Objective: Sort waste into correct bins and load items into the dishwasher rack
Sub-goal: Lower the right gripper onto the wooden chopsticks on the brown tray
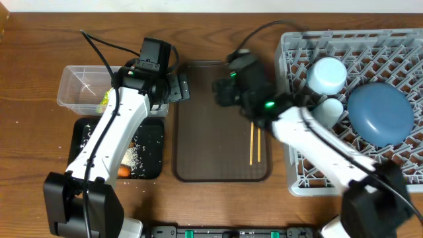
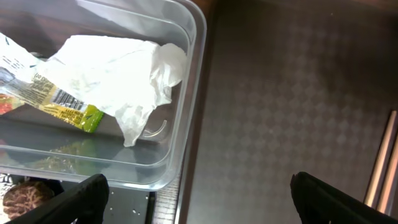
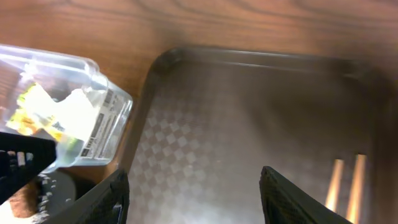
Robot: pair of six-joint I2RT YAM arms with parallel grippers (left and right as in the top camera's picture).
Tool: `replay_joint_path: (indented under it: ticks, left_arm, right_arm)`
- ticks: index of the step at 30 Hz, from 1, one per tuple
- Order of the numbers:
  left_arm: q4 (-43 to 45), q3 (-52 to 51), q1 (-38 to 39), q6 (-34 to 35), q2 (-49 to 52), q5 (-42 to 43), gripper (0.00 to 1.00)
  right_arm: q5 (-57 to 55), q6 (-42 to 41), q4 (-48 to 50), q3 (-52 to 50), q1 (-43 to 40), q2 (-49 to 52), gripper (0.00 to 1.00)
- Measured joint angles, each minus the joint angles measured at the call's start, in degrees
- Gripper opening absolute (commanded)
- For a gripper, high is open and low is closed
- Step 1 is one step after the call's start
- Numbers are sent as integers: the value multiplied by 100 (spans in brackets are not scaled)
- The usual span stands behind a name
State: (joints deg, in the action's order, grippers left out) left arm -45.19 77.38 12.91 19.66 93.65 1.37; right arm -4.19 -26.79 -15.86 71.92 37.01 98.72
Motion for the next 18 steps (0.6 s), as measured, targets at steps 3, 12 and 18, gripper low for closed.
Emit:
replay_joint_path:
  ticks: [3,12,18]
  left_arm:
    - [-55,0,0,0,0,-11,94]
    - [-90,0,0,0,0,-26,100]
    - [-140,0,2,-68,0,-136,100]
  right_arm:
    - [-474,-22,109,0,299,262,58]
    - [-1220,-44,111,0,623,1054,58]
    - [-1357,-81,7,0,579,1128,56]
